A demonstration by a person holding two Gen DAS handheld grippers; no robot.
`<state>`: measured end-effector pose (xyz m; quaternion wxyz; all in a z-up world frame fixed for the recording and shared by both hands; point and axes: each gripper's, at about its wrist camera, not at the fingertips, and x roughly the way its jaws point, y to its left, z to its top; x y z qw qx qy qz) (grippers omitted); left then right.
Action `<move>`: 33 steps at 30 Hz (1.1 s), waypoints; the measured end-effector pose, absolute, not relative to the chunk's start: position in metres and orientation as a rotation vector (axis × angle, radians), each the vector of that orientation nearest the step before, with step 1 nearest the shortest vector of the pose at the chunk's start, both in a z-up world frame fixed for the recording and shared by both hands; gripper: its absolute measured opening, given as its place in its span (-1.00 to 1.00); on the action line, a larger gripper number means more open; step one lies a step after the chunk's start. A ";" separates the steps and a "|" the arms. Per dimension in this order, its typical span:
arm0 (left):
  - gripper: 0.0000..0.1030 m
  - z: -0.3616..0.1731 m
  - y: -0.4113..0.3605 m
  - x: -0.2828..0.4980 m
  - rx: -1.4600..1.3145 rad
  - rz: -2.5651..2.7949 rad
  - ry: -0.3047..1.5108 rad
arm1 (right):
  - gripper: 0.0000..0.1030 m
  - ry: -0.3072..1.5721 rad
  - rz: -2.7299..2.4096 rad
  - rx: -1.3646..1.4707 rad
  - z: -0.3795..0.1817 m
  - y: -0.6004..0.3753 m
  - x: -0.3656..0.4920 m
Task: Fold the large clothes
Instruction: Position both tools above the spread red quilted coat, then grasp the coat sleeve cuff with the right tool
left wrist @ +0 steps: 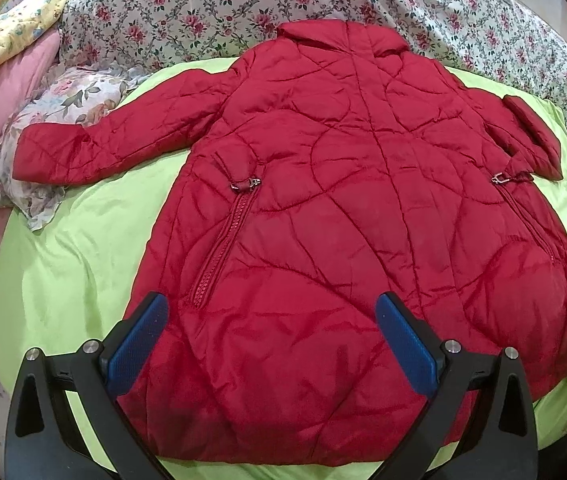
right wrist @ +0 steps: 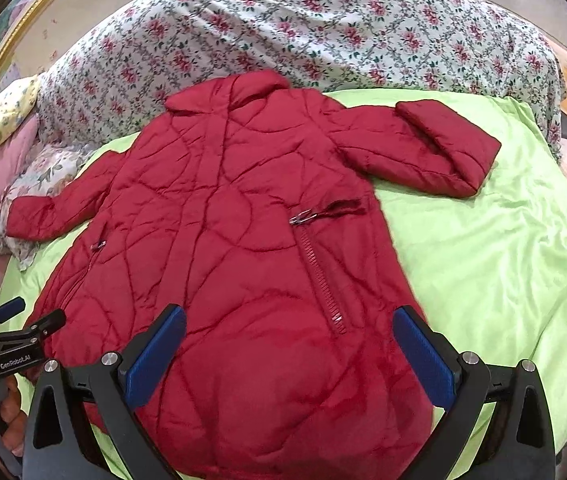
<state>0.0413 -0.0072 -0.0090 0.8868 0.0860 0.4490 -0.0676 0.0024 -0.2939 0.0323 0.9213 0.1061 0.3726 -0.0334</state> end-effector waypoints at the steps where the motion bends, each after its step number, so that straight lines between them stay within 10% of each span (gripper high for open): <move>1: 1.00 -0.009 -0.008 0.043 0.178 -0.143 0.935 | 1.00 0.776 -0.072 0.228 0.031 -0.297 0.004; 33: 1.00 -0.028 -0.014 0.125 0.088 -0.116 0.976 | 0.82 0.838 -0.408 0.268 -0.025 -0.529 0.182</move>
